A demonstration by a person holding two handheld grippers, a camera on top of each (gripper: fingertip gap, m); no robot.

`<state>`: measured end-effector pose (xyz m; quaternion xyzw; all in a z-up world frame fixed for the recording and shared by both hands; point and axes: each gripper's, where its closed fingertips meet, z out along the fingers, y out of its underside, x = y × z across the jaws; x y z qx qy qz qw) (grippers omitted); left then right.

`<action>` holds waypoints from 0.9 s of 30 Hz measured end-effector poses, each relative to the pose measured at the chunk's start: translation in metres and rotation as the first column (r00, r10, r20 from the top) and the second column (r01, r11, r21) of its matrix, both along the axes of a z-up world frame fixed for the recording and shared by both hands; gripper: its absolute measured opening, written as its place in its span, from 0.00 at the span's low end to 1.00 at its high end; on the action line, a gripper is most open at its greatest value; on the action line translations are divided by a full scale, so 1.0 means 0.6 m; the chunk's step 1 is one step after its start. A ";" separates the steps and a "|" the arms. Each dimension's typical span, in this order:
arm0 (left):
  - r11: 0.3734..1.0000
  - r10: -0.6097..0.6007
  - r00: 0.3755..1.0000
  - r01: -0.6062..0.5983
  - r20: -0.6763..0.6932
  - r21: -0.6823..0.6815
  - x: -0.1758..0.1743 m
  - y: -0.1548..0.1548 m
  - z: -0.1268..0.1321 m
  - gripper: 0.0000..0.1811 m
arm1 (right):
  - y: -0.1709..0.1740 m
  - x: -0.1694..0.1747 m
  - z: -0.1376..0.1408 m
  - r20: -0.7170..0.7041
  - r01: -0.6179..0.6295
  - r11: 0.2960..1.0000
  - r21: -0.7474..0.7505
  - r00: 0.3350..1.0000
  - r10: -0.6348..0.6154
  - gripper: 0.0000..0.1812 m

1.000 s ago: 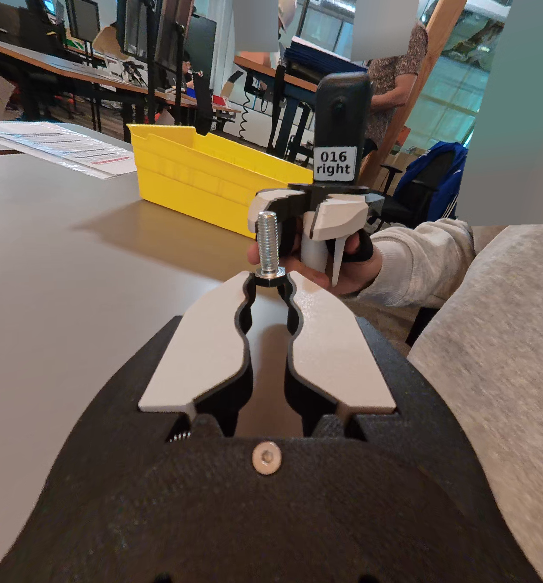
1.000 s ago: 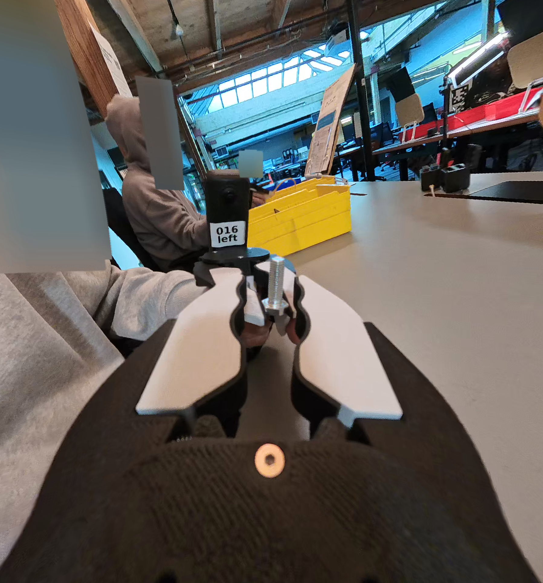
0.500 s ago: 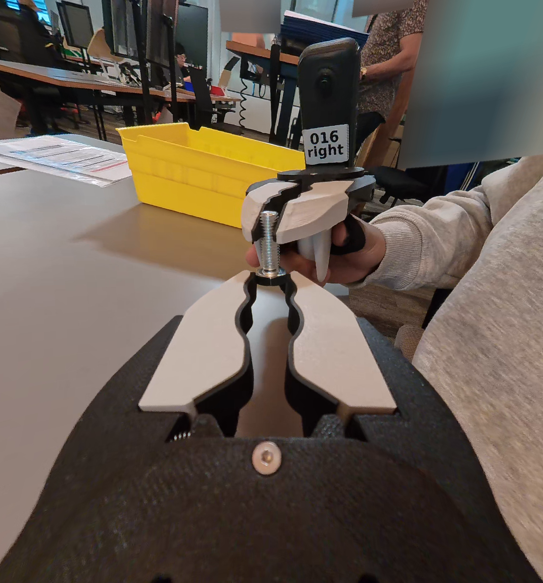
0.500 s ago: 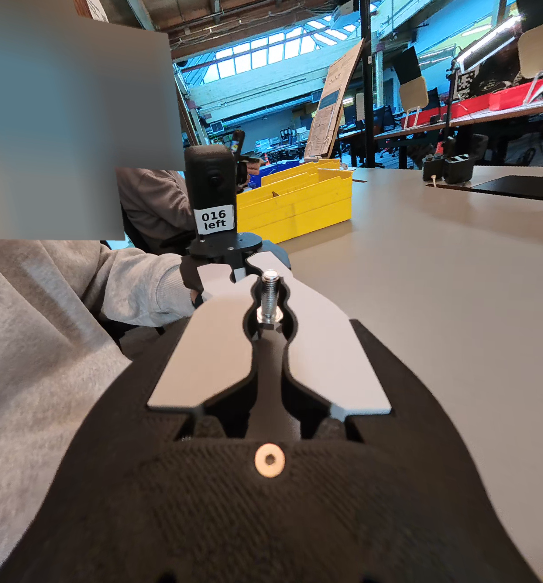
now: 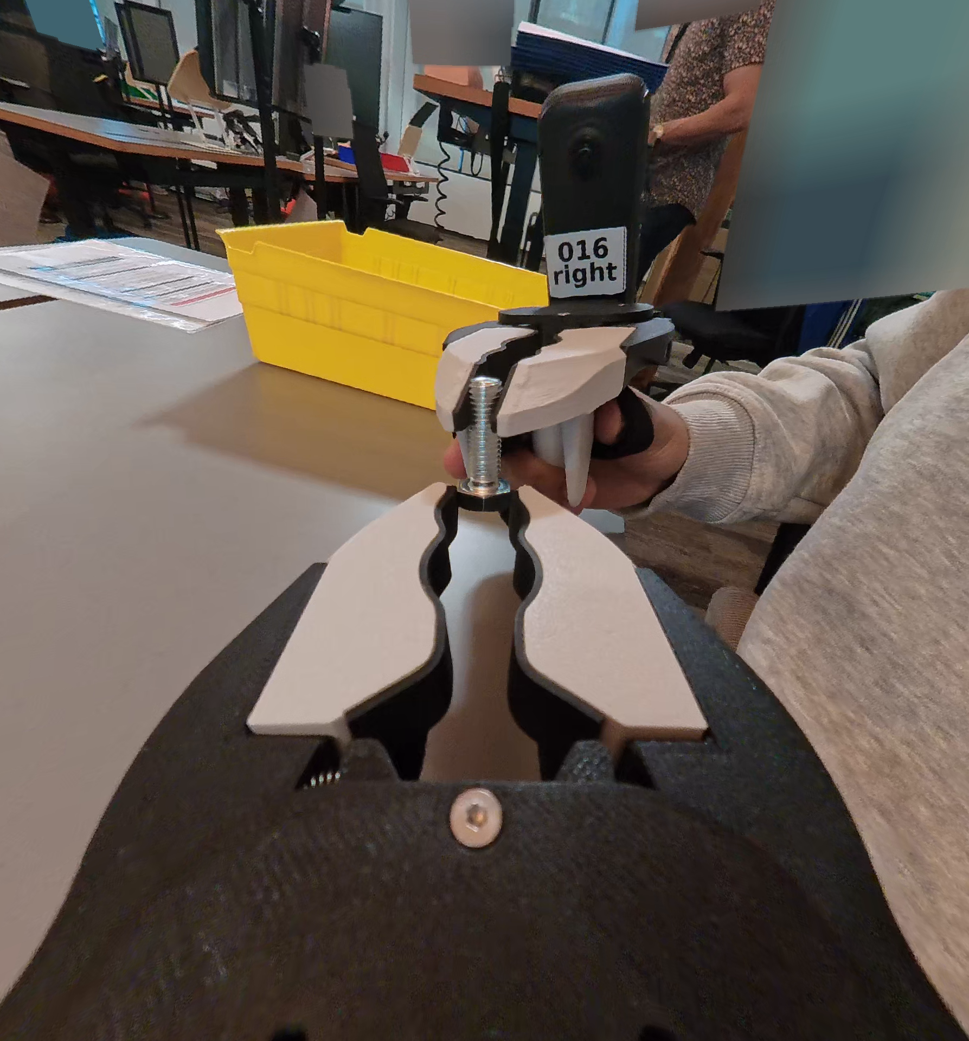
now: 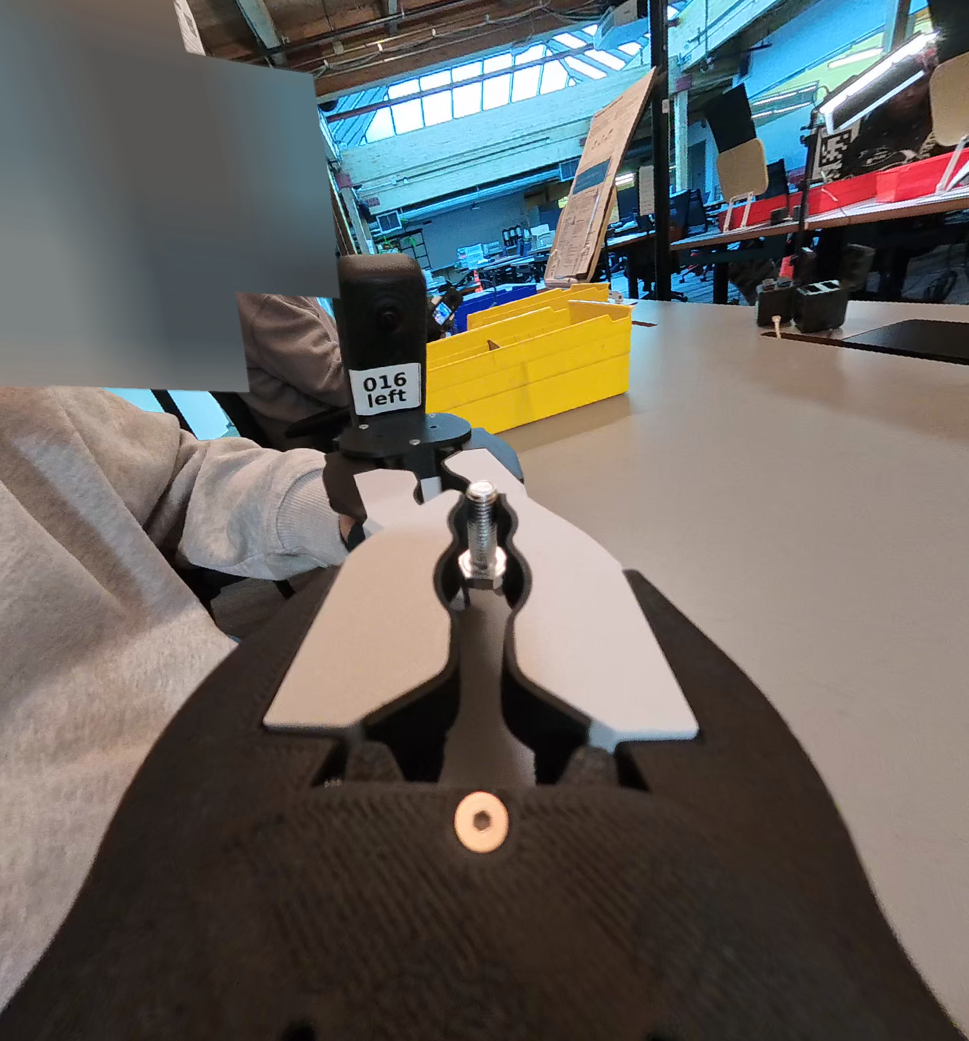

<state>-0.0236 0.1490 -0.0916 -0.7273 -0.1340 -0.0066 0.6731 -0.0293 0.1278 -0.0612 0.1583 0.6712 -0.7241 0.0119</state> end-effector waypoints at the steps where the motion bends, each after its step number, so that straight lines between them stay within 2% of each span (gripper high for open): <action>1: 1.000 0.006 1.000 -0.006 -0.004 -0.001 -0.001 0.000 0.001 0.10 | 0.001 0.000 0.002 0.007 -0.005 1.000 -0.009 1.000 0.006 0.05; 11: 0.999 -0.022 0.999 0.022 0.027 0.026 0.006 0.002 0.001 0.10 | 0.001 0.000 0.003 -0.016 0.012 1.000 -0.004 1.000 -0.012 0.05; 15: 0.999 -0.034 0.999 0.034 0.039 0.018 0.008 0.003 -0.004 0.16 | 0.001 0.000 0.001 -0.011 0.012 1.000 0.001 1.000 -0.012 0.05; 21: 0.999 -0.032 0.999 0.031 0.016 0.034 0.007 0.001 0.000 0.15 | 0.004 -0.002 0.000 0.006 0.007 1.000 -0.005 1.000 -0.007 0.05; 27: 0.998 -0.022 1.000 0.022 -0.002 0.052 0.006 -0.001 0.004 0.10 | 0.001 0.001 -0.001 -0.004 -0.002 1.000 0.002 1.000 0.002 0.05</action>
